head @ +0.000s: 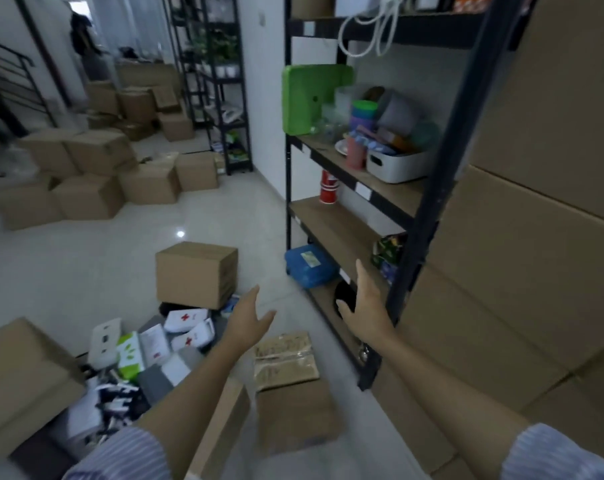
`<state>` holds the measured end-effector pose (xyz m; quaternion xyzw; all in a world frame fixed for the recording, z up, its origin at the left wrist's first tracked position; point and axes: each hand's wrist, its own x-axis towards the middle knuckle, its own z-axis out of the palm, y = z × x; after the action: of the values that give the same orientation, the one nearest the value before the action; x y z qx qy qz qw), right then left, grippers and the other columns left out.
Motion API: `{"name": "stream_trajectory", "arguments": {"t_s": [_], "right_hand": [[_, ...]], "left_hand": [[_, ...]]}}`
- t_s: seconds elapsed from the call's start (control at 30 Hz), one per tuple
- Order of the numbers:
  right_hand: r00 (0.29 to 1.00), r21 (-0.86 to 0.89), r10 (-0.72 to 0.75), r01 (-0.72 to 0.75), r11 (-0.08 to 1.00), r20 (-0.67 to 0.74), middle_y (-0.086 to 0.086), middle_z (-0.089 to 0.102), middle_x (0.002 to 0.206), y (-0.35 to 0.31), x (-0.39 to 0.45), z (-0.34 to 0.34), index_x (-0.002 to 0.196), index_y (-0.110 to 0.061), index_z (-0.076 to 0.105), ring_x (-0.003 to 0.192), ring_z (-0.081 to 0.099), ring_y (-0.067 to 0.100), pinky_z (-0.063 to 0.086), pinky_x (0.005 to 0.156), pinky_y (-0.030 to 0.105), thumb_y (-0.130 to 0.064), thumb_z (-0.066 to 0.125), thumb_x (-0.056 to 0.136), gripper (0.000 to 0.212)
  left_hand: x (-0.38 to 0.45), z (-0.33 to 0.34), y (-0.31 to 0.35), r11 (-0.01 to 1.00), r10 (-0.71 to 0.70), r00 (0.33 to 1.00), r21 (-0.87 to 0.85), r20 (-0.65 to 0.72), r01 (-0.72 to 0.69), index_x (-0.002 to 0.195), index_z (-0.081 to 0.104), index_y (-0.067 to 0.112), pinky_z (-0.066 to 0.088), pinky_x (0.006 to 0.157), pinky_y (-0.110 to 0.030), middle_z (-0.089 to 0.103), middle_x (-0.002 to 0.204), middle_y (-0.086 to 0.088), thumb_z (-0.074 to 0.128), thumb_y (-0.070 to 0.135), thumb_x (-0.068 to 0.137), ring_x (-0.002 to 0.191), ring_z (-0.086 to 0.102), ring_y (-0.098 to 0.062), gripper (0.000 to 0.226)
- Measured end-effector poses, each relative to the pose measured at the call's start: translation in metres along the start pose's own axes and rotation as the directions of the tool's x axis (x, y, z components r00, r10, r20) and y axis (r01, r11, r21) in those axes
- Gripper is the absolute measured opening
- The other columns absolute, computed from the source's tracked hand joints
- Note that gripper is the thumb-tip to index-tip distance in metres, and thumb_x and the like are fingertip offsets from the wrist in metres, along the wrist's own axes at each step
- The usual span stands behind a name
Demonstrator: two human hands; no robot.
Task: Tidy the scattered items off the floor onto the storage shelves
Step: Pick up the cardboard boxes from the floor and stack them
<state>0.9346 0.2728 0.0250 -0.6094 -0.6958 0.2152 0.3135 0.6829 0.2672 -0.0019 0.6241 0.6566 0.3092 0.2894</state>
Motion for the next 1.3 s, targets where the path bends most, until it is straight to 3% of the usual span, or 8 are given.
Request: {"name": "stream_trajectory", "arguments": {"t_s": [0.1, 0.23, 0.37, 0.5, 0.77, 0.87, 1.0, 1.3], "right_hand": [[0.995, -0.005, 0.009, -0.008, 1.0, 0.097, 0.0, 0.011, 0.163, -0.033, -0.001, 0.041, 0.157, -0.02, -0.003, 0.148, 0.016, 0.02, 0.021, 0.118, 0.033, -0.024, 0.061, 0.095, 0.089], [0.982, 0.035, 0.015, -0.022, 0.999, 0.188, 0.001, 0.008, 0.164, -0.096, -0.01, 0.108, 0.157, -0.016, -0.001, 0.148, 0.018, 0.02, 0.024, 0.117, 0.033, -0.027, 0.057, 0.098, 0.083], [0.964, 0.115, 0.068, -0.1, 0.988, 0.256, 0.004, 0.019, 0.161, -0.168, -0.03, 0.186, 0.156, -0.012, 0.009, 0.144, 0.028, 0.022, 0.028, 0.11, 0.027, -0.027, 0.058, 0.097, 0.078], [0.936, 0.153, 0.056, -0.116, 0.981, 0.348, 0.006, 0.038, 0.151, -0.225, -0.053, 0.263, 0.152, -0.011, 0.026, 0.135, 0.042, 0.027, 0.039, 0.102, 0.031, -0.032, 0.058, 0.097, 0.067], [0.837, 0.161, 0.059, -0.173, 0.972, 0.544, 0.01, 0.031, 0.157, -0.309, -0.088, 0.381, 0.153, -0.006, 0.024, 0.14, 0.035, 0.028, 0.035, 0.11, 0.036, -0.025, 0.055, 0.099, 0.064], [0.813, 0.135, 0.071, -0.181, 0.974, 0.578, 0.011, 0.04, 0.151, -0.327, -0.088, 0.417, 0.15, -0.008, 0.03, 0.134, 0.043, 0.028, 0.04, 0.105, 0.036, -0.026, 0.056, 0.099, 0.061], [0.777, 0.106, 0.064, -0.166, 0.98, 0.626, 0.009, 0.037, 0.153, -0.349, -0.078, 0.461, 0.152, -0.008, 0.029, 0.137, 0.04, 0.028, 0.038, 0.108, 0.036, -0.025, 0.055, 0.099, 0.061], [0.716, 0.081, 0.069, -0.173, 0.982, 0.695, 0.015, 0.046, 0.145, -0.398, -0.008, 0.578, 0.144, -0.004, 0.039, 0.129, 0.048, 0.031, 0.042, 0.103, 0.041, -0.019, 0.053, 0.1, 0.049]], "left_hand": [[-0.024, -0.036, -0.047, 0.989, -0.124, 0.987, -0.089, -0.1, 0.115, 0.138, 0.047, 0.001, 0.04, 0.09, -0.027, 0.058, 0.129, -0.01, 0.068, 0.021, 0.091, 0.118, 0.055, -0.029, 0.056], [-0.06, -0.098, -0.114, 0.947, -0.286, 0.936, -0.209, -0.204, 0.244, 0.118, 0.057, 0.001, 0.039, 0.091, -0.033, 0.061, 0.111, -0.003, 0.066, 0.027, 0.091, 0.115, 0.054, -0.029, 0.039], [-0.098, -0.17, -0.181, 0.906, -0.402, 0.867, -0.261, -0.294, 0.332, 0.138, 0.048, -0.004, 0.039, 0.103, -0.038, 0.052, 0.14, -0.017, 0.061, 0.019, 0.095, 0.129, 0.049, -0.033, 0.05], [-0.137, -0.229, -0.24, 0.866, -0.478, 0.805, -0.341, -0.351, 0.365, 0.134, 0.054, -0.001, 0.044, 0.098, -0.036, 0.06, 0.13, -0.016, 0.064, 0.033, 0.09, 0.123, 0.055, -0.031, 0.056], [-0.208, -0.29, -0.335, 0.709, -0.704, 0.582, -0.464, -0.407, 0.531, 0.117, 0.063, -0.007, 0.044, 0.095, -0.042, 0.066, 0.117, -0.022, 0.066, 0.017, 0.091, 0.113, 0.06, -0.036, 0.036], [-0.223, -0.301, -0.359, 0.664, -0.745, 0.524, -0.526, -0.413, 0.532, 0.106, 0.067, 0.006, 0.043, 0.09, -0.037, 0.069, 0.102, -0.014, 0.072, 0.023, 0.084, 0.104, 0.061, -0.032, 0.028], [-0.225, -0.318, -0.392, 0.548, -0.834, 0.397, -0.654, -0.383, 0.522, 0.134, 0.052, -0.002, 0.041, 0.101, -0.032, 0.059, 0.132, -0.018, 0.067, 0.009, 0.089, 0.121, 0.057, -0.03, 0.049], [-0.164, -0.368, -0.478, 0.42, -0.907, 0.226, -0.78, -0.354, 0.464, 0.131, 0.058, 0.004, 0.044, 0.105, -0.041, 0.061, 0.13, -0.011, 0.065, 0.018, 0.088, 0.119, 0.057, -0.029, 0.045]]}}
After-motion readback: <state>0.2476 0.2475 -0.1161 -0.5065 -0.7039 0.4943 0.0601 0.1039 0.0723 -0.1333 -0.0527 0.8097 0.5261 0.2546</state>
